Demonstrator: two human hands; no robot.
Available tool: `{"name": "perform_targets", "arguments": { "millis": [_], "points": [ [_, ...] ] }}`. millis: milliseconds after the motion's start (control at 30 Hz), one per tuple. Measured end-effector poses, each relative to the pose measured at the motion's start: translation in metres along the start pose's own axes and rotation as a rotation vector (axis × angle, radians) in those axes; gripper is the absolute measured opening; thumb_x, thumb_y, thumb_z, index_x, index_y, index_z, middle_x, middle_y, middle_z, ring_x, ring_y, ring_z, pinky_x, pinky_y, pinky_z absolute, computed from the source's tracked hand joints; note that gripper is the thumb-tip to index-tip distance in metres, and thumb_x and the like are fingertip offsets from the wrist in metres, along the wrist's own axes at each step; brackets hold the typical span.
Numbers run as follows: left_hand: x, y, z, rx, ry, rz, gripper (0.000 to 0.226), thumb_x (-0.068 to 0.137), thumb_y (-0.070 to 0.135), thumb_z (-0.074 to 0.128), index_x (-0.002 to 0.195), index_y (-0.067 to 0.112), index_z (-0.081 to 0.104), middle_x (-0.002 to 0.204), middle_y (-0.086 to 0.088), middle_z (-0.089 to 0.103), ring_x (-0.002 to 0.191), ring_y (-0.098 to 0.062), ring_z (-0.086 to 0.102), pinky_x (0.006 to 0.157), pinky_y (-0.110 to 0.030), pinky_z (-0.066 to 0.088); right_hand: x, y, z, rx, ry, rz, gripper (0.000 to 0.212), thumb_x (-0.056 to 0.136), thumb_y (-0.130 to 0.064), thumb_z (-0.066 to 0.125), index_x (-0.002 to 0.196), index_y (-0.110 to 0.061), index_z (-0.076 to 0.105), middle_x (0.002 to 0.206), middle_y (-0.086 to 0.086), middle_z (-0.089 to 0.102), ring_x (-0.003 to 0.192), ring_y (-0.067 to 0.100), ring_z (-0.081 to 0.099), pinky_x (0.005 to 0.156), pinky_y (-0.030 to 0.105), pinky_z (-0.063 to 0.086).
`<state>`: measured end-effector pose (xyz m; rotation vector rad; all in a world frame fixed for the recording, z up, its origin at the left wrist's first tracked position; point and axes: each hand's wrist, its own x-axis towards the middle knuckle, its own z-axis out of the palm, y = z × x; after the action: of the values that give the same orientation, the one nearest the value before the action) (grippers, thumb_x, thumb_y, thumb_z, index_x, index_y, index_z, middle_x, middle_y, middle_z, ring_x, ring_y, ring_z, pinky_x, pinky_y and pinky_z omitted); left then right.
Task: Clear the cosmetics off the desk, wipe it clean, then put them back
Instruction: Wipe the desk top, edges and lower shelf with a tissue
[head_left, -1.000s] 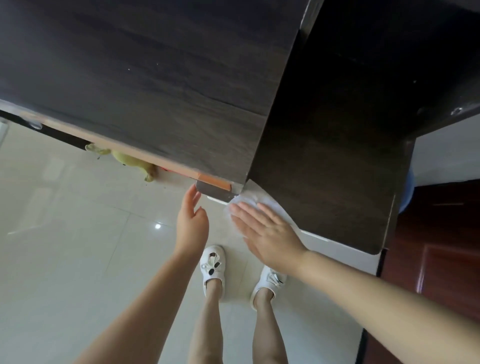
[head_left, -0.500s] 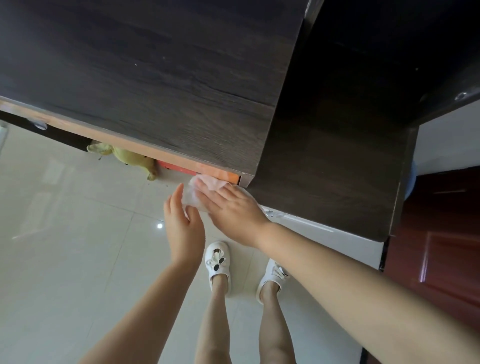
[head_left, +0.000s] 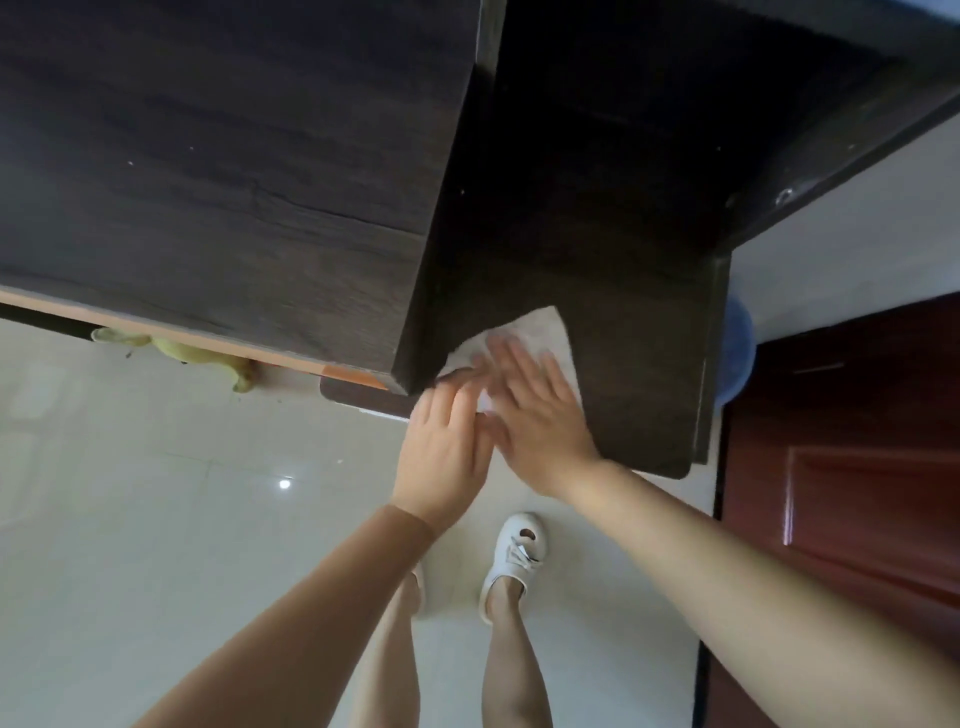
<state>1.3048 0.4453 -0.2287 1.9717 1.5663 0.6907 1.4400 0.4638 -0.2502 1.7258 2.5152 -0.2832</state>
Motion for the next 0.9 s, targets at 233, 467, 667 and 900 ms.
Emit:
{"name": "perform_targets", "arguments": {
  "millis": [233,467,667,900],
  "points": [
    [0.038,-0.010,0.012,0.112,-0.006,-0.049,0.047,0.089,0.023,0.034,0.127,-0.001,0.046,0.135,-0.020,0.045,0.124,-0.027,0.033,0.107,-0.034,0.026,0.002,0.114,-0.024,0.051,-0.069,0.090,0.057,0.092,-0.040,0.007,0.145,-0.025,-0.006,0.157,-0.003,-0.005,0.143,0.012,-0.008,0.119,0.043,0.002],
    [0.049,-0.015,0.025,0.308,0.031,0.009,0.040,0.089,0.017,0.038,0.121,-0.001,0.050,0.132,-0.021,0.050,0.127,-0.026,0.032,0.112,-0.038,0.020,-0.023,0.050,-0.006,0.000,0.053,0.051,0.058,0.095,-0.043,0.026,0.144,-0.013,0.023,0.150,0.014,0.028,0.140,0.031,0.027,0.112,0.051,0.021],
    [0.051,-0.012,0.026,0.350,0.043,0.008,0.041,0.088,0.016,0.036,0.123,0.000,0.049,0.132,-0.021,0.050,0.128,-0.025,0.033,0.114,-0.033,0.013,0.070,0.116,-0.034,0.038,-0.037,-0.027,0.060,0.092,-0.050,0.014,0.147,-0.027,0.012,0.158,0.005,0.011,0.145,0.023,0.004,0.117,0.047,0.005],
    [0.051,-0.011,0.027,0.375,0.040,-0.008,0.041,0.087,0.016,0.037,0.123,0.000,0.049,0.132,-0.021,0.051,0.128,-0.025,0.033,0.114,-0.033,0.015,0.096,0.091,-0.026,0.093,0.067,0.188,0.057,0.096,-0.034,0.026,0.148,-0.019,0.009,0.157,0.008,0.011,0.145,0.027,0.007,0.117,0.050,0.010]
  ]
}}
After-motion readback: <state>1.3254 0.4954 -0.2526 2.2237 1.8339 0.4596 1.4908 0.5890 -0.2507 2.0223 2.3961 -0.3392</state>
